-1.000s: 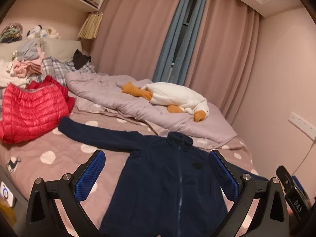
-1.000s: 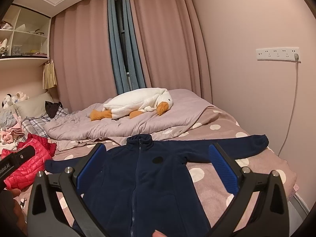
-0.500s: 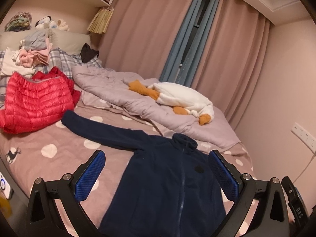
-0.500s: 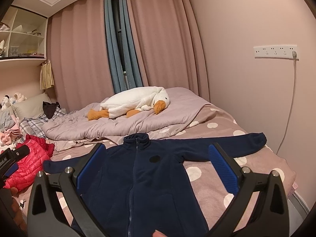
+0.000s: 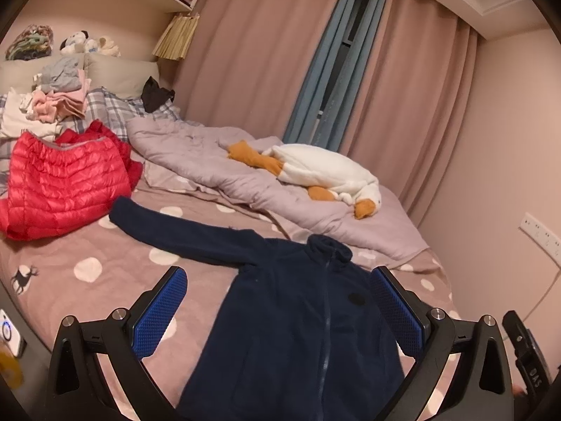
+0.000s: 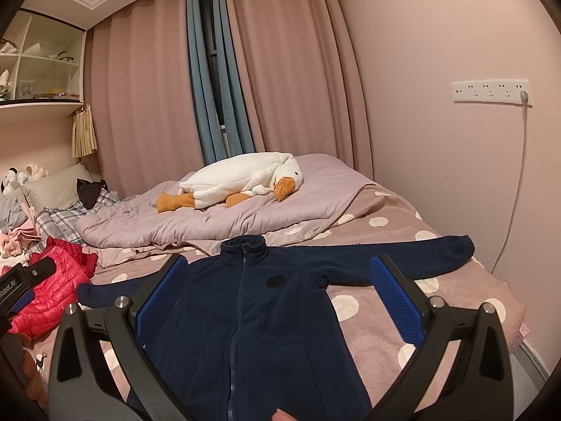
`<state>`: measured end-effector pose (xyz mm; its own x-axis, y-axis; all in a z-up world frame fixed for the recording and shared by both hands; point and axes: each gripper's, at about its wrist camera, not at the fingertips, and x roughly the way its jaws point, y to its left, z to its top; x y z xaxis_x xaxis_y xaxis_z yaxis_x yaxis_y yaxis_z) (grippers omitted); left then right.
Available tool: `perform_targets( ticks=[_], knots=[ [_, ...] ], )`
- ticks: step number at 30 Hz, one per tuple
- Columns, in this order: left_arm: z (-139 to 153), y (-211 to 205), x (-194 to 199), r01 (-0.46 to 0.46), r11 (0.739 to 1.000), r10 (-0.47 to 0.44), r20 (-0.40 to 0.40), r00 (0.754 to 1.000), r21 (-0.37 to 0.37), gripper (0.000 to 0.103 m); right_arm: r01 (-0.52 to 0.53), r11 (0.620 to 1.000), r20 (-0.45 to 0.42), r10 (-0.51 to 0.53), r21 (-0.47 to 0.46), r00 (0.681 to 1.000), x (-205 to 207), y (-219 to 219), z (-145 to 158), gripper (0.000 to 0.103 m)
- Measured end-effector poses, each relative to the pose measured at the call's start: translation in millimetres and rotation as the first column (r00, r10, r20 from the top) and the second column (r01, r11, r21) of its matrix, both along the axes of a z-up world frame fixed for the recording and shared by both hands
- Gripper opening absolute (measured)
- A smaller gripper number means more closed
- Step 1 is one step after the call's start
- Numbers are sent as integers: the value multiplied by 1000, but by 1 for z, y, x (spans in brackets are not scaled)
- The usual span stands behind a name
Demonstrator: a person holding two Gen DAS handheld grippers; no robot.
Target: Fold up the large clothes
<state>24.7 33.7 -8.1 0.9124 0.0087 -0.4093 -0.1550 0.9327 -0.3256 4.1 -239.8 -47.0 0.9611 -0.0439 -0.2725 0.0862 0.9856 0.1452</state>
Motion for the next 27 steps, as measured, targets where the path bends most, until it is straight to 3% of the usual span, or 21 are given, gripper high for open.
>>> perform_targets(
  ticks=[27],
  knots=[
    [-3, -13, 3, 44, 998, -42, -31, 999, 40, 103, -51, 998, -15, 52, 37, 999, 5, 2, 1, 103]
  ],
)
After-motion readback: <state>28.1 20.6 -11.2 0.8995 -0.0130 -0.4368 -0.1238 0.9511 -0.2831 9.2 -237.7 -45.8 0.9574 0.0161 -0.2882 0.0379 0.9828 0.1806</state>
